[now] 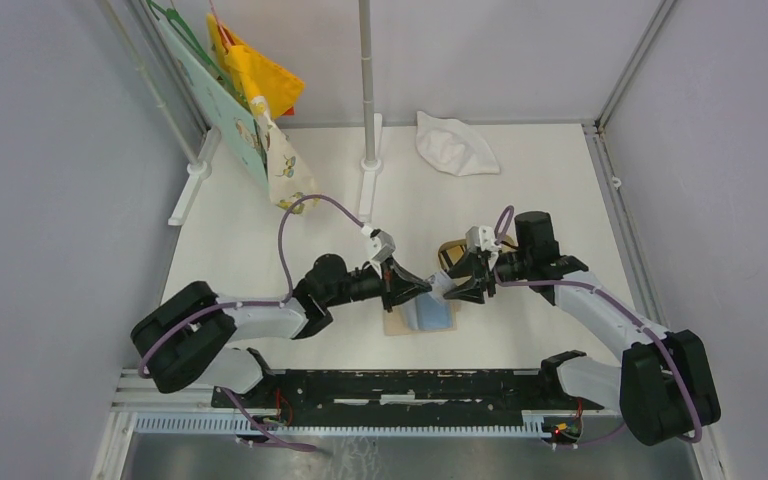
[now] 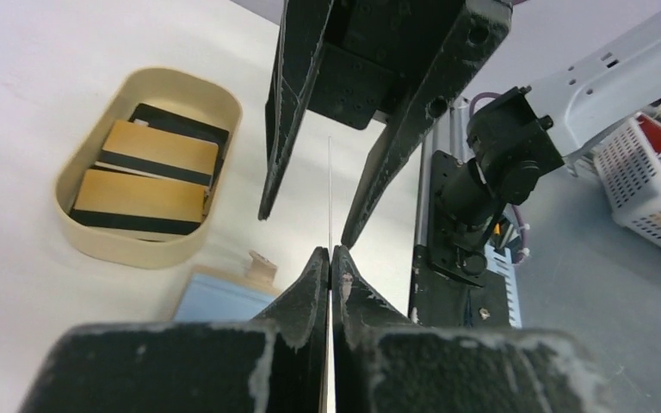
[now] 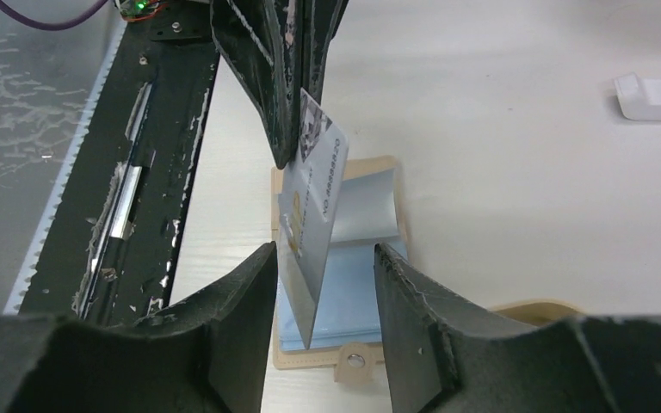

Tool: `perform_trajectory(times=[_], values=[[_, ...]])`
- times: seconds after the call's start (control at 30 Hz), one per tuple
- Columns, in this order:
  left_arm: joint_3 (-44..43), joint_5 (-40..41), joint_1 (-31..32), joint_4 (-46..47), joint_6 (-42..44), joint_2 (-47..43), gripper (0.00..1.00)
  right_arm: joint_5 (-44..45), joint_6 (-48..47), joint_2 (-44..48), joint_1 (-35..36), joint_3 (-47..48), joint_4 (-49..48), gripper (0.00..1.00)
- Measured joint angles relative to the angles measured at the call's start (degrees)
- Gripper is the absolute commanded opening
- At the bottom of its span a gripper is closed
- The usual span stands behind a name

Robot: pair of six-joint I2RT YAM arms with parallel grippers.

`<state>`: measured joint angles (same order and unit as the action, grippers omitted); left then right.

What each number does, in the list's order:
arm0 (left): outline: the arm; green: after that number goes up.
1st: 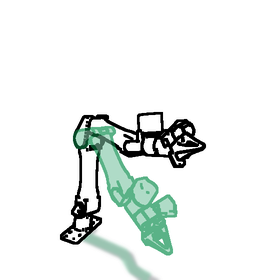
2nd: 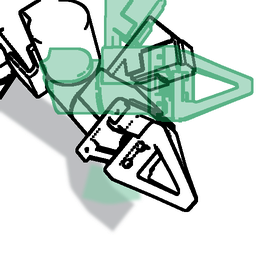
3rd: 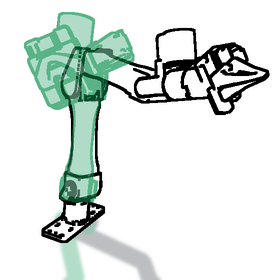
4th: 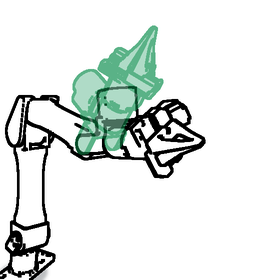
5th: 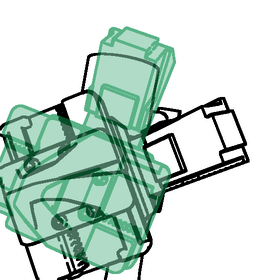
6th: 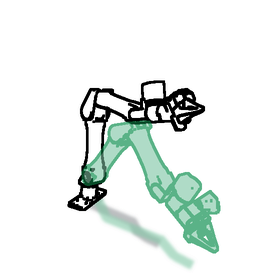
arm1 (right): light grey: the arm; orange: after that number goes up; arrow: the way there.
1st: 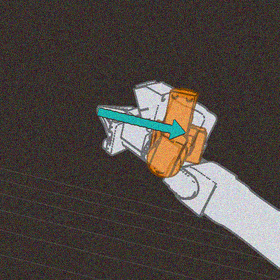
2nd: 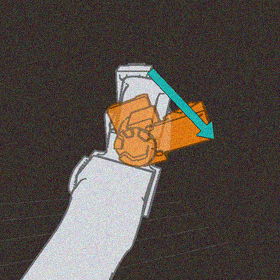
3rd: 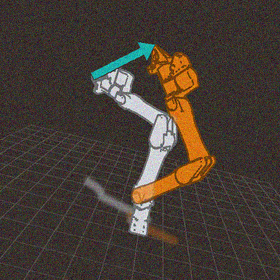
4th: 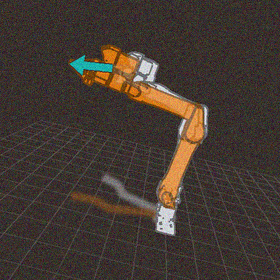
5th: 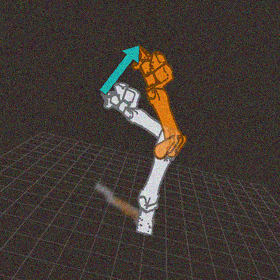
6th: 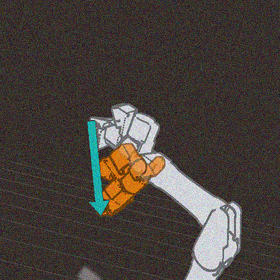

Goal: Put the credit cards into the card holder
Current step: Insert the credit card into the card holder.

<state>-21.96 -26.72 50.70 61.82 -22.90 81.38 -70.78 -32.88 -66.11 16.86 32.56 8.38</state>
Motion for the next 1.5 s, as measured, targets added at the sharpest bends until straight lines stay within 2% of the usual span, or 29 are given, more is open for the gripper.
perform_trajectory(times=[0.13,0.17,0.27,0.3,0.37,0.5,0.57,0.63,0.73,0.97,1.07,1.2,1.4,1.5], values=[[-4.6,-0.9,-0.4,-14.5,4.6,-4.2,0.02,0.9,-2.3,0.0,0.6,0.1,1.8,0.48],[-5.4,-1.0,-0.4,-17.3,5.6,-4.7,0.02,1.0,-2.6,0.0,0.9,0.1,2.1,0.44],[-8.1,-1.5,-0.5,-25.8,8.6,-5.4,0.02,1.0,-3.5,0.0,2.1,0.1,2.6,0.24],[-8.7,-1.7,-0.5,-28.0,9.3,-5.4,0.02,1.0,-3.8,0.0,2.4,0.1,2.7,0.12],[-9.5,-2.0,-0.5,-30.9,10.4,-5.4,0.10,1.4,-4.2,-0.3,3.1,0.1,2.9,0.00],[-9.7,-1.4,-0.5,-33.1,10.9,-6.4,0.35,1.0,-3.1,-1.1,3.6,0.1,3.0,0.00],[-8.4,-0.4,-0.6,-31.3,10.2,-7.6,0.48,0.6,-1.2,-1.2,3.7,0.1,1.6,0.00],[-5.4,0.0,-1.2,-27.1,8.6,-9.7,0.53,0.0,2.0,-1.1,3.7,0.0,-1.2,0.00],[-0.3,0.6,-1.9,-19.1,5.5,-12.2,0.55,-1.1,8.3,-1.1,3.7,-0.7,-7.5,0.00],[3.9,-0.5,-2.5,-3.7,-1.6,-10.1,0.53,-2.1,20.8,-1.0,3.7,-3.5,-18.7,0.00],[3.9,-0.7,-2.6,0.4,-3.2,-8.0,0.47,-2.6,22.9,-1.0,3.8,-3.6,-20.5,0.00],[3.7,-1.0,-2.7,2.9,-5.1,-5.5,0.30,-2.8,24.5,-1.0,3.8,-3.6,-21.7,0.00],[3.1,-2.5,-3.4,4.3,-6.2,-3.5,0.26,-2.9,25.3,-1.1,4.0,-3.6,-22.1,0.00],[2.9,-3.1,-3.5,4.8,-6.4,-3.2,0.14,-2.9,25.4,-1.2,4.2,-3.8,-22.2,0.00]])
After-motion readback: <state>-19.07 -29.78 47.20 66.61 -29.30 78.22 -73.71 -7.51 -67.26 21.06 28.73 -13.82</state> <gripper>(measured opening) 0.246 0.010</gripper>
